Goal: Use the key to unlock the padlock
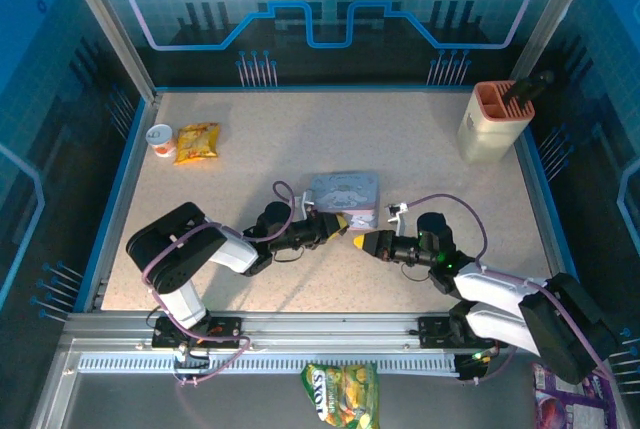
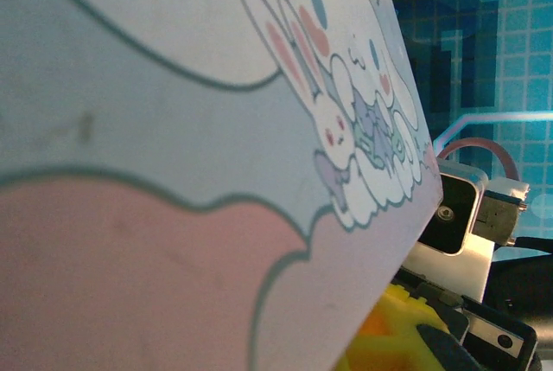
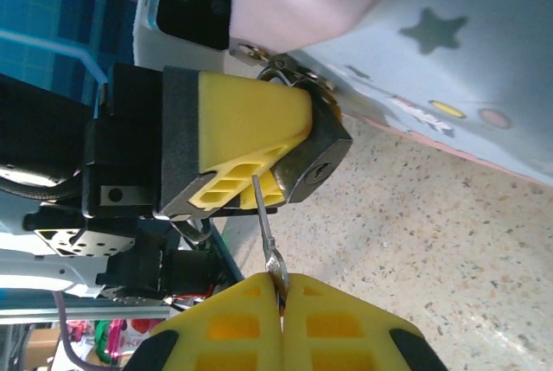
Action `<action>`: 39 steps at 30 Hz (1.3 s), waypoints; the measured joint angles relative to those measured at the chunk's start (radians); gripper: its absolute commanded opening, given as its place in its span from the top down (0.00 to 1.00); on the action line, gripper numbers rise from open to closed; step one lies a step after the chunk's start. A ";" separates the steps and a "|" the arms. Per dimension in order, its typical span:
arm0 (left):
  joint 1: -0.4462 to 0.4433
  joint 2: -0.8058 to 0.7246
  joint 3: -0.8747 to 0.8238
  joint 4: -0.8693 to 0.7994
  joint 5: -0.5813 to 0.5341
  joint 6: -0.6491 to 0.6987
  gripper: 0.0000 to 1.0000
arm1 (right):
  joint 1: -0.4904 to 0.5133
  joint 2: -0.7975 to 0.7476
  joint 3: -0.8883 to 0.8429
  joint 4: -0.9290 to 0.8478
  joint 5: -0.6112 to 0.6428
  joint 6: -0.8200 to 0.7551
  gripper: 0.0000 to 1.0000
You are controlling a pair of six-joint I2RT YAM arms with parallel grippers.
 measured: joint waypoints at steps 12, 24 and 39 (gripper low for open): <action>-0.003 -0.027 0.000 -0.003 0.001 -0.027 0.89 | -0.034 -0.046 0.011 -0.071 -0.057 -0.008 1.00; -0.003 -0.049 0.000 -0.006 0.002 -0.052 0.89 | -0.043 0.032 0.022 -0.041 -0.083 0.004 1.00; -0.003 -0.051 0.000 0.010 0.002 -0.082 0.89 | -0.074 0.090 0.022 0.057 -0.121 0.056 1.00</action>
